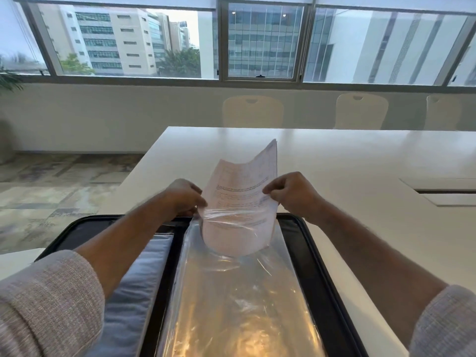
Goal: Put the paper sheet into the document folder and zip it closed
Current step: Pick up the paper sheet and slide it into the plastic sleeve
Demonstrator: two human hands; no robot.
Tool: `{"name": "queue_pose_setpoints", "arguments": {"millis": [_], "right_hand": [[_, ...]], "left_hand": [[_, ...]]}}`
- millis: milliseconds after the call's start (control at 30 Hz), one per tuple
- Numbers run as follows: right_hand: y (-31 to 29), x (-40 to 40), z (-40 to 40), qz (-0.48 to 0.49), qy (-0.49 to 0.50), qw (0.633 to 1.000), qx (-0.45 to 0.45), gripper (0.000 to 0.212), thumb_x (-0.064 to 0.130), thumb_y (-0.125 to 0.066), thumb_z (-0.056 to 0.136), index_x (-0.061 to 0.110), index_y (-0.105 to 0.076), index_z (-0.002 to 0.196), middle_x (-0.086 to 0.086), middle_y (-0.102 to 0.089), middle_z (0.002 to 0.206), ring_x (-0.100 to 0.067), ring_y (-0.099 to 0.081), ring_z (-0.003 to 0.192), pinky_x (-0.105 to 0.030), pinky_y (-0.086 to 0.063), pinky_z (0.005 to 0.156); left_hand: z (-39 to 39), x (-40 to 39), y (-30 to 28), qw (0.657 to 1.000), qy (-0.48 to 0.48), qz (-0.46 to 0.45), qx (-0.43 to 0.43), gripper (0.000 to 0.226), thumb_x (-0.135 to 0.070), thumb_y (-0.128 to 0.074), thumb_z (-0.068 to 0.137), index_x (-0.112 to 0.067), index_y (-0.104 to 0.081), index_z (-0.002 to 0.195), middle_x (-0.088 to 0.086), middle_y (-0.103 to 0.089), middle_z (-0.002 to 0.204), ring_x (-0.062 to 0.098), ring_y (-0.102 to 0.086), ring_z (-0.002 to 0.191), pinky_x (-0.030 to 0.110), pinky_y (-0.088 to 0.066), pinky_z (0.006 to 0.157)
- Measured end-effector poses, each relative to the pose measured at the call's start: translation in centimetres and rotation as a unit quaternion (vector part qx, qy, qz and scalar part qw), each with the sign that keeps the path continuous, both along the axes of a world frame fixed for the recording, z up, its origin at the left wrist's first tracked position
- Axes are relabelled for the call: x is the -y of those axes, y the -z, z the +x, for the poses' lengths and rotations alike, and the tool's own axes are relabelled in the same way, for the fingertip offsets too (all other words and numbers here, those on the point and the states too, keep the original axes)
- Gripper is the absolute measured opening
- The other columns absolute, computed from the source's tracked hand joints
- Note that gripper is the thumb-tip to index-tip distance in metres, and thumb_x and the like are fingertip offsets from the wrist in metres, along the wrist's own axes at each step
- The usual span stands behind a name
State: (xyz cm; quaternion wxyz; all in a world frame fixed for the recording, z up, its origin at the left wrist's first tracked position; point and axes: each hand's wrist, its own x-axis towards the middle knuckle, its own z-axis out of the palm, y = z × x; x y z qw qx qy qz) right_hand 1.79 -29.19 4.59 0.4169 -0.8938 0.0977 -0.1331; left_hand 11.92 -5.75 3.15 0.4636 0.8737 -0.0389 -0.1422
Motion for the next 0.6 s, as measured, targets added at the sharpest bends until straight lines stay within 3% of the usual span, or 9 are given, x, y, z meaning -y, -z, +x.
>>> {"name": "queue_pose_setpoints", "arguments": {"millis": [100,167,233,267,333,400,467,533,600], "right_hand": [[0.8,0.3,-0.4,0.036,0.001,0.999,-0.016,0.017,-0.002,-0.062,0.082,0.004,-0.077,0.089,-0.011,-0.074,0.093,-0.021,-0.067,0.076,-0.032,-0.058,0.073],[1.4,0.5,-0.8,0.071,0.007,0.997,-0.025,0.016,-0.004,-0.062,0.084,0.002,-0.076,0.090,-0.012,-0.073,0.094,-0.015,-0.063,0.067,-0.020,-0.053,0.058],[1.9,0.7,-1.1,0.116,0.015,0.993,-0.027,0.015,-0.006,-0.061,0.085,-0.001,-0.074,0.091,-0.014,-0.072,0.093,-0.013,-0.062,0.065,-0.014,-0.050,0.053],[2.2,0.8,-1.2,0.135,0.020,0.990,-0.026,0.015,-0.007,-0.061,0.085,-0.002,-0.074,0.091,-0.015,-0.071,0.093,-0.014,-0.063,0.067,-0.013,-0.052,0.055],[2.7,1.1,-1.4,0.179,0.028,0.983,-0.026,0.015,-0.008,-0.060,0.084,-0.001,-0.072,0.089,-0.018,-0.070,0.093,-0.019,-0.066,0.069,-0.020,-0.057,0.063],[3.1,1.3,-1.4,0.234,0.037,0.971,-0.030,0.017,-0.009,-0.060,0.083,0.002,-0.067,0.093,-0.021,-0.068,0.094,-0.024,-0.067,0.068,-0.031,-0.060,0.062],[3.4,1.3,-1.2,0.280,0.058,0.958,-0.037,0.030,-0.008,-0.062,0.079,0.006,-0.058,0.105,-0.021,-0.066,0.096,-0.027,-0.066,0.068,-0.036,-0.058,0.059],[3.7,1.4,-0.9,0.309,0.086,0.946,-0.049,0.048,-0.006,-0.065,0.077,0.006,-0.048,0.120,-0.024,-0.066,0.105,-0.032,-0.065,0.077,-0.044,-0.056,0.069],[3.9,1.5,-0.6,0.323,0.104,0.938,-0.069,0.055,0.001,-0.068,0.080,-0.001,-0.043,0.129,-0.028,-0.064,0.108,-0.033,-0.061,0.079,-0.044,-0.050,0.067]], "left_hand": [[0.3,-0.8,1.8,0.987,0.038,0.147,0.056,0.061,-0.007,-0.087,0.069,-0.009,-0.061,0.125,0.016,-0.065,0.112,0.028,-0.064,0.098,0.030,-0.050,0.080],[0.3,-1.0,2.1,0.964,0.060,0.227,0.126,0.045,-0.021,-0.086,0.070,-0.021,-0.070,0.112,0.008,-0.064,0.117,0.022,-0.062,0.100,0.027,-0.049,0.085],[0.0,-0.7,1.7,0.959,0.059,0.214,0.178,0.017,-0.033,-0.079,0.077,-0.026,-0.077,0.092,0.000,-0.072,0.104,0.014,-0.064,0.082,0.023,-0.047,0.070],[-0.3,-0.4,1.3,0.965,0.069,0.181,0.179,0.015,-0.038,-0.077,0.080,-0.026,-0.078,0.087,-0.002,-0.075,0.095,0.011,-0.064,0.075,0.021,-0.045,0.064],[-1.2,0.7,0.6,0.973,0.144,0.118,0.135,0.024,-0.048,-0.073,0.083,-0.025,-0.079,0.087,-0.006,-0.075,0.089,0.008,-0.065,0.077,0.019,-0.047,0.065],[-2.8,2.4,-0.3,0.955,0.262,0.113,0.076,0.030,-0.055,-0.066,0.085,-0.027,-0.077,0.086,-0.009,-0.074,0.092,0.008,-0.066,0.085,0.023,-0.050,0.073],[-4.1,4.4,-0.5,0.933,0.335,0.127,0.037,0.028,-0.053,-0.062,0.089,-0.027,-0.076,0.089,-0.009,-0.073,0.088,0.008,-0.065,0.082,0.026,-0.049,0.073],[-4.8,6.3,-0.5,0.925,0.361,0.120,0.025,0.023,-0.039,-0.064,0.092,-0.019,-0.076,0.096,-0.007,-0.071,0.081,0.009,-0.063,0.075,0.025,-0.047,0.072],[-5.2,7.7,-0.6,0.925,0.367,0.101,0.018,0.014,-0.028,-0.066,0.093,-0.018,-0.076,0.092,-0.006,-0.068,0.076,0.010,-0.059,0.069,0.024,-0.045,0.067]]}}
